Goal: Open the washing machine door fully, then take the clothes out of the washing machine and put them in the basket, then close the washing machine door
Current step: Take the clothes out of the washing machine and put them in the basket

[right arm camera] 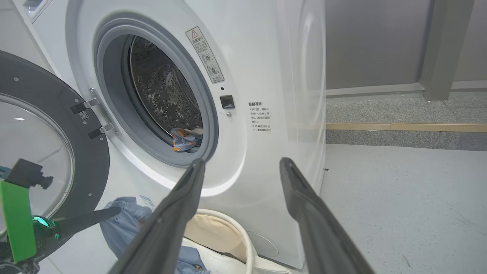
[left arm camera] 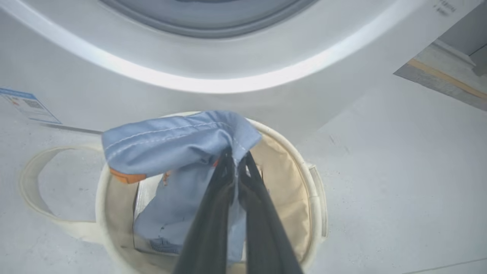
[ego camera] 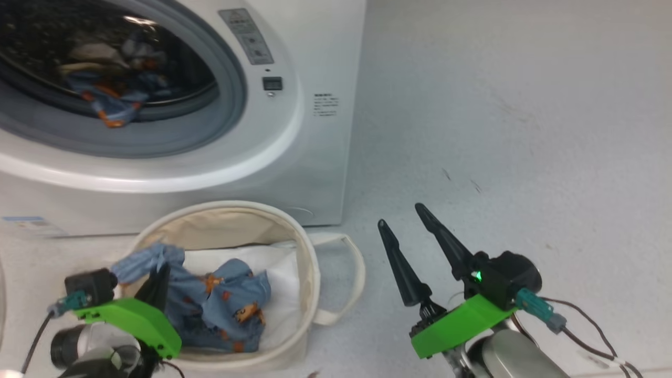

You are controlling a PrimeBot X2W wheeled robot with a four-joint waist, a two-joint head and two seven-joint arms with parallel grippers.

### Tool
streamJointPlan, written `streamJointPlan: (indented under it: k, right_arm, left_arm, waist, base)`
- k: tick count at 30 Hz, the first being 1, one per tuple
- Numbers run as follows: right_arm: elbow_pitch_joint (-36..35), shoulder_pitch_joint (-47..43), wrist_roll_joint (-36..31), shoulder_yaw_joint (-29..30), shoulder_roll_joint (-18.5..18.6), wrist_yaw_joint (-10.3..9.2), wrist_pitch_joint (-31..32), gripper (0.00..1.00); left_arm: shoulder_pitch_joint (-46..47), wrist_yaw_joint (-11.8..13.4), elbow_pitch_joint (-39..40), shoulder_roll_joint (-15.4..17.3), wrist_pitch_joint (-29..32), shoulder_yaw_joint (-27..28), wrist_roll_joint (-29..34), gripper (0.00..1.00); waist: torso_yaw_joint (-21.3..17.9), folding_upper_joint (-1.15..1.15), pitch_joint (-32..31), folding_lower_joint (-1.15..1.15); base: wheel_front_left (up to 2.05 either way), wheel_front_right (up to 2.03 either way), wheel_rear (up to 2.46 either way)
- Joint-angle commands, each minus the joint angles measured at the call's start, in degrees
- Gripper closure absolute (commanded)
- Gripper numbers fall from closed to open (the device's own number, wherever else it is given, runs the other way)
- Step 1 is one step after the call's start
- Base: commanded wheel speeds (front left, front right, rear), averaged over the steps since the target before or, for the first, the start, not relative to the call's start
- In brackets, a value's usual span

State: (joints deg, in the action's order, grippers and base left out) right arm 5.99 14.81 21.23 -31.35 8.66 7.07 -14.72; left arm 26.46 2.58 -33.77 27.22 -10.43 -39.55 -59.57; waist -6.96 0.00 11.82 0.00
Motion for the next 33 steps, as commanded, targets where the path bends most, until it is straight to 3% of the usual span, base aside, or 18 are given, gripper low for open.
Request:
streamJointPlan:
  k: [1, 5, 9, 10, 11, 15, 21, 33]
  right_arm:
    - [-2.07, 1.43, -0.39, -1.22, -0.08, 0.42, -0.28, 0.0]
    - [-2.47, 2.11, -0.91, -1.1, 0.4, 0.42, -0.28, 0.0]
    - [-3.37, 2.59, -1.9, 0.47, 0.77, 0.42, -0.28, 0.0]
    - [-3.58, 2.69, -2.17, 0.88, 0.8, 0.42, -0.28, 0.0]
    - [-3.82, 2.8, -2.41, 1.26, 0.8, 0.42, -0.28, 0.0]
    - [-4.7, 2.95, -3.18, 2.76, 0.69, 0.42, -0.28, 0.0]
    - [-5.15, 2.33, -3.8, 5.02, 0.61, 0.42, -0.28, 0.0]
    - [-4.11, 1.45, -3.13, 5.52, 0.58, 0.42, -0.28, 0.0]
  left_arm:
    - [4.08, -0.96, -1.8, 0.8, -1.54, 2.38, 0.49, 1.0]
    - [7.51, -4.59, -13.8, -3.24, -3.76, 3.6, 0.6, 1.0]
    - [10.73, -6.51, -22.56, -5.73, -4.46, 5.28, 1.65, 1.0]
    - [11.32, -6.75, -24.35, -6.21, -4.5, 5.71, 1.97, 0.69]
    - [11.71, -6.89, -26.01, -6.65, -4.52, 6.01, 2.44, 0.01]
    - [12.73, -7.69, -30.85, -8.3, -4.54, 6.15, 4.37, 0.0]
    - [12.52, -8.87, -29.95, -9.12, -4.56, 9.97, 7.49, 0.0]
    - [7.88, -9.78, -15.57, -9.15, -4.56, 18.83, 19.65, 0.0]
  waist:
    - [-1.42, 0.0, 1.53, 0.0]
    - [-3.14, 0.0, 4.02, 0.0]
    - [-4.86, 0.0, 6.46, 0.0]
    - [-5.22, 0.0, 6.92, 0.0]
    - [-5.59, 0.0, 7.32, 0.0]
    - [-6.41, 0.0, 8.15, 0.0]
    - [-5.7, 0.0, 7.83, 0.0]
    - [-1.79, 0.0, 4.36, 0.0]
  base:
    - [0.0, 0.0, 0.0]
    - [0.0, 0.0, 0.0]
    - [0.0, 0.0, 0.0]
    - [0.0, 0.0, 0.0]
    - [0.0, 0.0, 0.0]
    - [0.0, 0.0, 0.0]
    - [0.0, 0.0, 0.0]
    - [0.0, 0.0, 0.0]
